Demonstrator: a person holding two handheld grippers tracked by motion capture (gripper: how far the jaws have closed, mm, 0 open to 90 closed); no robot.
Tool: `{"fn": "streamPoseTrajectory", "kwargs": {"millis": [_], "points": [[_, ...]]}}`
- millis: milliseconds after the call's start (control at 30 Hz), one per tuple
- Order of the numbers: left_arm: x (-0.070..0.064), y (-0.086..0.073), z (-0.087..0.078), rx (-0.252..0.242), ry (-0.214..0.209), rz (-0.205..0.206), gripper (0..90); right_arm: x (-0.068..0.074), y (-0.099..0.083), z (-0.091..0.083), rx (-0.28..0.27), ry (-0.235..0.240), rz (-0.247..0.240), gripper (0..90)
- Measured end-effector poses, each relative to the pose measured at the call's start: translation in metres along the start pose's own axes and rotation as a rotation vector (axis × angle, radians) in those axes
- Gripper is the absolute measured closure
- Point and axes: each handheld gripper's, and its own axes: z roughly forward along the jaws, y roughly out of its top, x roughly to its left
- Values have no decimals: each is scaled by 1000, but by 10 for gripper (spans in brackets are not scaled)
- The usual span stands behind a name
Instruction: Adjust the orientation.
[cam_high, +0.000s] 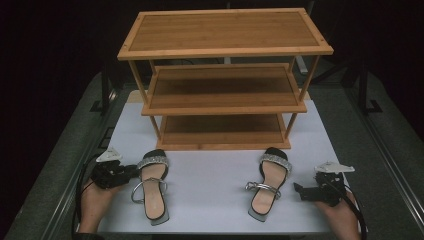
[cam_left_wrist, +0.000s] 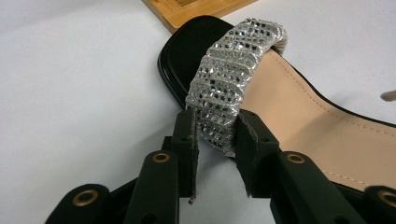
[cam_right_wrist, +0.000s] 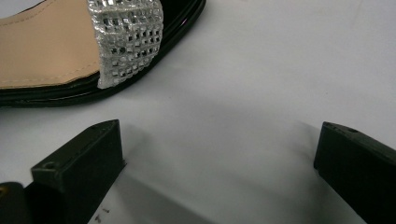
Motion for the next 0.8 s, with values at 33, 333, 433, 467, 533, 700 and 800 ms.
{"fn": "streamPoseTrajectory", "kwargs": {"millis": [33,333,433,467,533,700,800], "points": [[2,1,0,2,3,0,731,0,0,0,0,0,0,6],[18,3,1,-6,-20,-6,739,0,0,0,-2,0,0,6],[24,5,-1,7,-12,8,749,0,0,0,-2,0,0,6],[26,6,-2,14,0,18,750,0,0,0,-3,0,0,6],[29,8,-2,16,12,25,754,0,0,0,-3,0,-1,6],[38,7,-2,3,24,25,754,0,0,0,-3,-1,0,6],[40,8,-2,1,35,27,754,0,0,0,-3,-1,0,6]]}}
